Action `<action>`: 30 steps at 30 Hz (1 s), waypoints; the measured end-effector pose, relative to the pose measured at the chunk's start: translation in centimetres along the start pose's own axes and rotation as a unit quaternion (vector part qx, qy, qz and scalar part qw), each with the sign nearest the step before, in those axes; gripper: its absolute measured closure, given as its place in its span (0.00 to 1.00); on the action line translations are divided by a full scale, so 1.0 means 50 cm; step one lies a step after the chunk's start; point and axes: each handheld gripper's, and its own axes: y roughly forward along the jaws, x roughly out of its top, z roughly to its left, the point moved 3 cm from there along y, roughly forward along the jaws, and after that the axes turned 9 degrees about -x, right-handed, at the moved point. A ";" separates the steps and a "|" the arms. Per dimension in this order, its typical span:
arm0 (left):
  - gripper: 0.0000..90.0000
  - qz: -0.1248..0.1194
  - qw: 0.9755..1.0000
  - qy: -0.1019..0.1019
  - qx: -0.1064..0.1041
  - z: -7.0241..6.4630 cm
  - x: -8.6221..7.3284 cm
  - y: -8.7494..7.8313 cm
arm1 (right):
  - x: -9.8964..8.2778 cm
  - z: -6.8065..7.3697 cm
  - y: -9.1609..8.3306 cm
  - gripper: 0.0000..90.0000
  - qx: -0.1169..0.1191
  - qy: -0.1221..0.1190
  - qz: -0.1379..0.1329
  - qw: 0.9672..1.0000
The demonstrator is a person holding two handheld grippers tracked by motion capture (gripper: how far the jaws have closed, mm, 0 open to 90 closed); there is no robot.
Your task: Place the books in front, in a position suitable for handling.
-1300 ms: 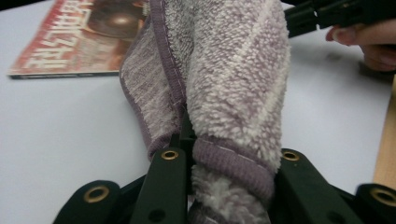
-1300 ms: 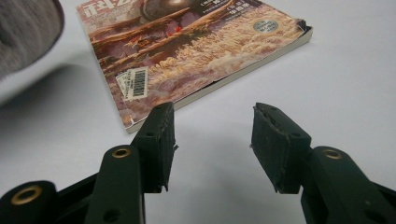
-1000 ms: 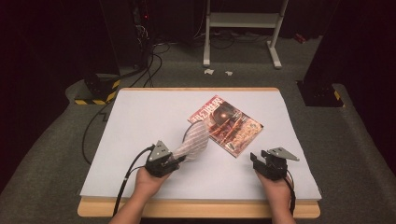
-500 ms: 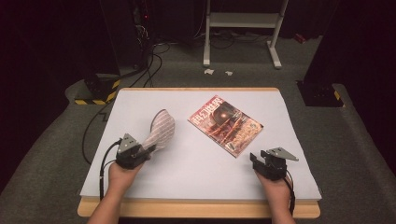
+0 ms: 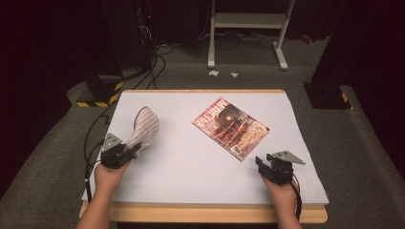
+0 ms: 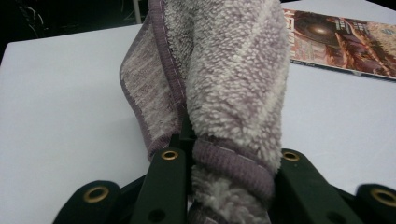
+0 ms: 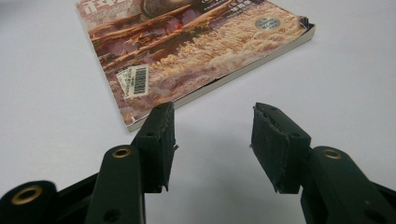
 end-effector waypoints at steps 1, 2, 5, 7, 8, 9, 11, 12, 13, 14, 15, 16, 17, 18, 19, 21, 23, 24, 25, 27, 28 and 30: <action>0.82 0.000 1.000 0.000 0.001 0.002 0.000 0.000 | 0.000 0.000 0.000 0.55 0.000 0.000 0.000 1.000; 0.82 0.001 1.000 -0.001 0.002 0.003 0.000 0.000 | 0.000 0.000 0.000 0.55 0.000 0.000 0.000 1.000; 0.82 0.004 1.000 0.000 0.007 0.008 -0.001 0.002 | 0.000 0.000 0.001 0.55 0.000 -0.001 0.000 1.000; 0.82 0.009 1.000 -0.003 0.009 0.013 -0.004 0.007 | -0.001 0.000 0.001 0.55 0.000 -0.001 0.000 1.000; 0.82 0.009 1.000 -0.003 0.009 0.013 -0.004 0.007 | -0.001 0.000 0.001 0.55 0.000 -0.001 0.000 1.000; 0.82 0.016 1.000 -0.007 0.011 0.020 -0.010 0.014 | -0.001 0.000 0.001 0.55 0.000 -0.001 0.000 1.000; 0.82 0.022 1.000 -0.013 0.011 0.026 -0.016 0.021 | -0.001 0.000 0.000 0.55 0.000 -0.001 0.000 1.000; 0.82 0.022 1.000 -0.013 0.011 0.026 -0.016 0.021 | -0.001 0.000 0.000 0.55 0.000 -0.001 0.000 1.000; 0.82 0.025 1.000 -0.015 0.011 0.028 -0.020 0.024 | -0.001 0.000 0.000 0.55 0.000 -0.001 0.000 1.000; 0.82 0.029 0.999 -0.016 0.011 0.030 -0.024 0.028 | -0.001 0.000 0.001 0.55 0.000 0.000 0.000 1.000; 0.82 0.032 0.999 -0.018 0.010 0.031 -0.027 0.031 | -0.001 0.000 0.001 0.55 0.001 -0.001 0.001 1.000; 0.82 0.036 0.999 -0.020 0.009 0.032 -0.031 0.035 | -0.001 0.000 0.001 0.55 0.001 -0.001 0.001 1.000; 0.82 0.043 0.999 -0.022 0.007 0.035 -0.038 0.041 | -0.002 0.001 0.002 0.55 0.001 -0.001 0.002 1.000; 0.82 0.048 0.999 -0.023 0.007 0.036 -0.042 0.044 | -0.002 0.001 0.002 0.55 0.001 0.000 0.002 1.000; 0.81 0.050 0.998 -0.025 0.006 0.037 -0.045 0.047 | -0.002 0.001 0.002 0.55 0.001 -0.001 0.002 1.000; 0.81 0.058 0.998 -0.026 0.005 0.039 -0.050 0.051 | -0.002 0.001 0.003 0.55 0.002 -0.002 0.002 1.000; 0.81 0.063 0.998 -0.025 0.005 0.039 -0.054 0.054 | -0.002 0.001 0.003 0.55 0.002 -0.002 0.002 1.000; 0.81 0.066 0.997 -0.026 0.004 0.040 -0.055 0.055 | -0.002 0.001 0.003 0.55 0.002 -0.002 0.002 1.000; 0.81 0.068 0.997 -0.029 0.004 0.041 -0.057 0.057 | -0.002 0.001 0.003 0.55 0.002 -0.003 0.002 1.000; 0.80 0.073 0.997 -0.032 0.003 0.043 -0.061 0.059 | -0.002 0.001 0.003 0.55 0.002 -0.003 0.002 1.000; 0.80 0.073 0.997 -0.032 0.004 0.045 -0.063 0.060 | -0.002 0.001 0.003 0.55 0.002 -0.003 0.002 1.000; 0.80 0.074 0.997 -0.037 0.002 0.047 -0.066 0.060 | -0.003 0.001 0.003 0.55 0.002 -0.002 0.003 1.000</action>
